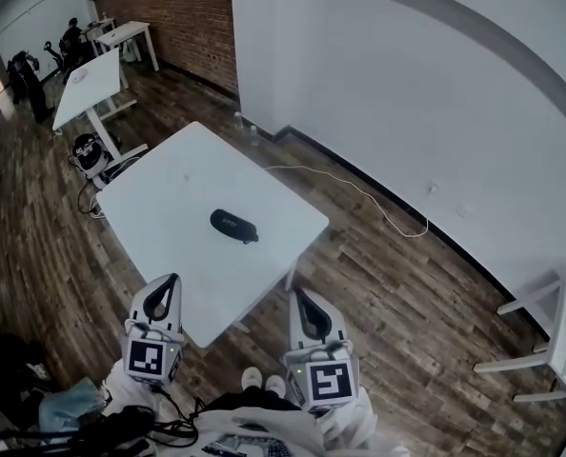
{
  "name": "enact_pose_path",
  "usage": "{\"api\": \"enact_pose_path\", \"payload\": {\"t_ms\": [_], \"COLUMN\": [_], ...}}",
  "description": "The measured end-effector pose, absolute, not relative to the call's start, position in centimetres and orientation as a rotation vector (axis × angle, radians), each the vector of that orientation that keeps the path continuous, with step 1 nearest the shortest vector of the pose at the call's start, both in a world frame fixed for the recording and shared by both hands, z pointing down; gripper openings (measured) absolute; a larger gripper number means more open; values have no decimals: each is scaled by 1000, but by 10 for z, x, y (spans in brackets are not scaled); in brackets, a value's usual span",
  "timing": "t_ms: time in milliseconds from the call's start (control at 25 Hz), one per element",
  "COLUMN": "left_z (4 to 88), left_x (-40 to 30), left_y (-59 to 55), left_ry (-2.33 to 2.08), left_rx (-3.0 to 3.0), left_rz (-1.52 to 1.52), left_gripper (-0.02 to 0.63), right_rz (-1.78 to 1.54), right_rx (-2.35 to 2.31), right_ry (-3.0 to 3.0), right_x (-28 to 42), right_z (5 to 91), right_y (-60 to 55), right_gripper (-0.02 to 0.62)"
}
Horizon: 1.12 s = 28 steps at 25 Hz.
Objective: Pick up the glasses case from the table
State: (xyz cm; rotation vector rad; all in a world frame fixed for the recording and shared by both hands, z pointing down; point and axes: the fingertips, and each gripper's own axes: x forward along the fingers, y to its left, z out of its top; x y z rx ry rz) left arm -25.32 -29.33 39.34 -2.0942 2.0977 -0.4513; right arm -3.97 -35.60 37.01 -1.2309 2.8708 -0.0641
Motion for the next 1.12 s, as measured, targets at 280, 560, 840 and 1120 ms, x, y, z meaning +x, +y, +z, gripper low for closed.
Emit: {"api": "enact_pose_path", "payload": {"t_ms": [280,560,840,1120], "left_z": [414,496,597,679], "left_x": [-254,-258,-272,-292], "left_y": [-330,-404,-475,-522], "left_ry": [2073,1648,1236,784], "left_rx": [-2209,-2350,-2277,-2112], "left_rz": [-513,-931,-1389,-1819], "left_gripper": [44,219,376,479], "right_rz": [-94,-118,-171,-200], "right_rx": [-1300,-1404,-1573,-1688], "right_ry": [2868,2880,2876,2877], "right_x": [-38,-20,15,30], "right_z": [379,397,417,432], "right_y": [-377,-392,-396,-386], "right_gripper": [-3,-3,-3,-3]}}
